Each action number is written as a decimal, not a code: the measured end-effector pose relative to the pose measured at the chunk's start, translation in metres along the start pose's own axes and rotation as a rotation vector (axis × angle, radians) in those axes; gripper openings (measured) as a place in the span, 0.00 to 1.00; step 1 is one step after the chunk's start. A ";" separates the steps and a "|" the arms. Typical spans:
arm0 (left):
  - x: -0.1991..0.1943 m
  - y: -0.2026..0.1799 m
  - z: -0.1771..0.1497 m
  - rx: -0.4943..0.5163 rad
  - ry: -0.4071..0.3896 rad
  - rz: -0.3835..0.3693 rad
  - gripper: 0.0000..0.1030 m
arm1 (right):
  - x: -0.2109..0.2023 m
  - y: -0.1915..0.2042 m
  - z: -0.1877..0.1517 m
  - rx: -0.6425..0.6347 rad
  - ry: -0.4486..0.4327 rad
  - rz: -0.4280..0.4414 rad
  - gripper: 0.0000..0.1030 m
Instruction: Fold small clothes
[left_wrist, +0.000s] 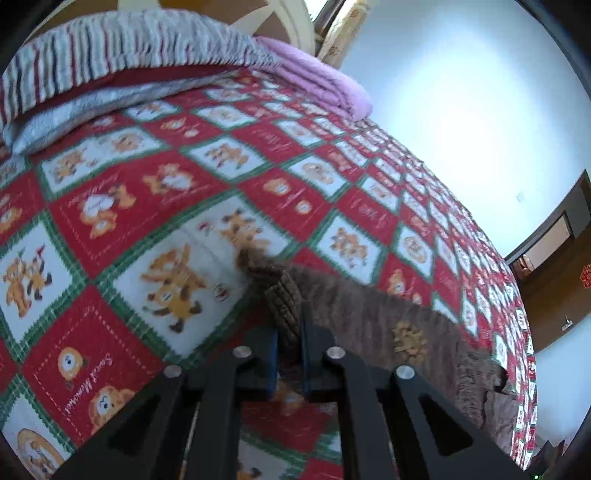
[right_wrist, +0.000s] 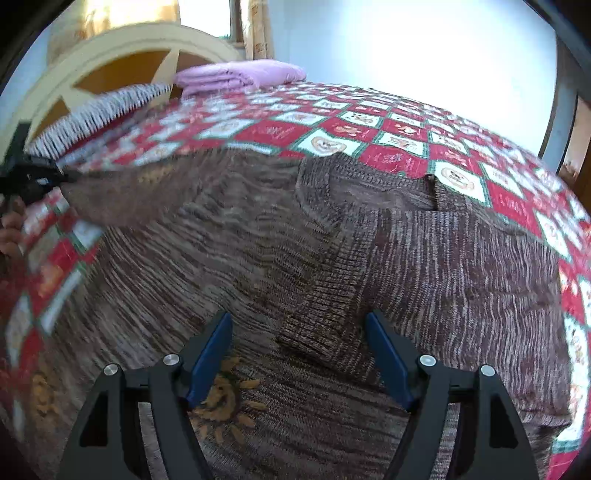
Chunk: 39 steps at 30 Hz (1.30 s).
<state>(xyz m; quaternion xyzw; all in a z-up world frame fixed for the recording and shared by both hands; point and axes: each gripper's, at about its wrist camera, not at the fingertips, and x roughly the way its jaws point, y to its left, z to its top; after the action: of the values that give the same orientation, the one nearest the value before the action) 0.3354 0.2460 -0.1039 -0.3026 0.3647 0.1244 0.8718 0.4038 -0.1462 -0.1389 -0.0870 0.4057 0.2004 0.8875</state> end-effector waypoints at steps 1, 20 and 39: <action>-0.004 -0.007 0.003 0.010 -0.007 -0.009 0.09 | -0.006 -0.006 0.001 0.034 -0.010 0.017 0.73; -0.056 -0.198 -0.016 0.238 -0.097 -0.251 0.09 | -0.100 -0.074 -0.041 0.183 -0.115 -0.039 0.73; 0.051 -0.335 -0.196 0.572 0.154 -0.185 0.12 | -0.079 -0.095 -0.084 0.302 -0.063 -0.036 0.73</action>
<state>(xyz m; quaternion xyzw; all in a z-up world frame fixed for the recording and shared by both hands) 0.4074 -0.1385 -0.1020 -0.0851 0.4207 -0.0864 0.8990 0.3400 -0.2815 -0.1348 0.0464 0.4017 0.1236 0.9062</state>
